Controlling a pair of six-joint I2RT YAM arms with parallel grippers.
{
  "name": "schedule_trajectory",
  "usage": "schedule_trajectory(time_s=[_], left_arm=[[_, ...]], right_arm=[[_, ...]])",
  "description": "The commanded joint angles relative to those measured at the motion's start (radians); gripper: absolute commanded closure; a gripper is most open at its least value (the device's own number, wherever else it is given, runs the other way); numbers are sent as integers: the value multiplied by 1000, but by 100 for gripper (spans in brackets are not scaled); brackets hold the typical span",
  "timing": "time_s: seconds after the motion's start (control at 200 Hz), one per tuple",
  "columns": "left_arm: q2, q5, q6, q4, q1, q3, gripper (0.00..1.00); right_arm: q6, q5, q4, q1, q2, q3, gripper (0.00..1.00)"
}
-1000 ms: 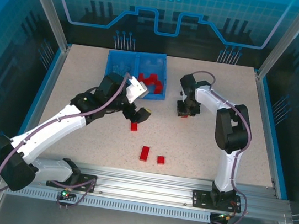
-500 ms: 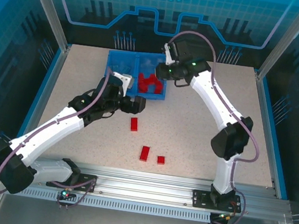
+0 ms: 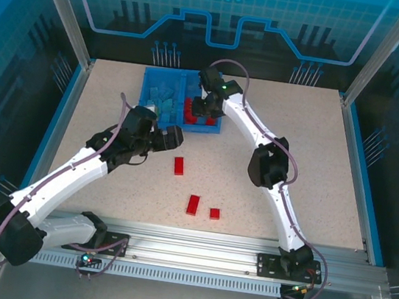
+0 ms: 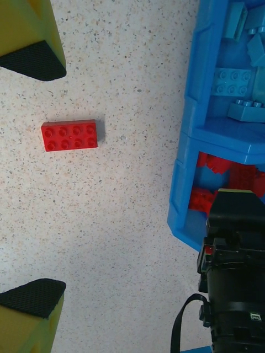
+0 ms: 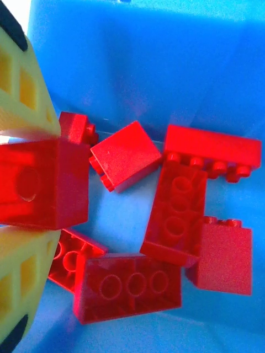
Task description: Sort the legos into containers by color
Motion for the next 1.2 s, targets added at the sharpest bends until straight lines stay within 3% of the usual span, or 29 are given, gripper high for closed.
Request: schedule_trajectory(time_s=[0.0,0.235,0.385,0.53,0.73,0.835,0.975,1.196], left_arm=[[-13,-5,-26,-33,4,-21,6],[69,14,-21,-76,-6,-6,7],[160,18,-26,-90,-45,12,7],[272,35,-64,-70,-84,19,7],[428,18,-57,-37,-119,59,9],[499,-20,-54,-31,-134,77,11],[561,-72,-69,3,-135,78,19],[639,-93,-63,27,-134,80,46]], right_arm=[[10,-17,-4,7,-44,66,48],[15,-71,4,-6,-137,70,47],[5,-153,-25,-24,-295,9,43],[-33,-224,-26,-48,-493,-201,34],[-48,-179,34,-60,-766,-598,22],[-21,-185,68,-69,-862,-783,21],[14,-193,56,-76,-929,-910,21],[16,-198,41,-83,-987,-1007,19]])
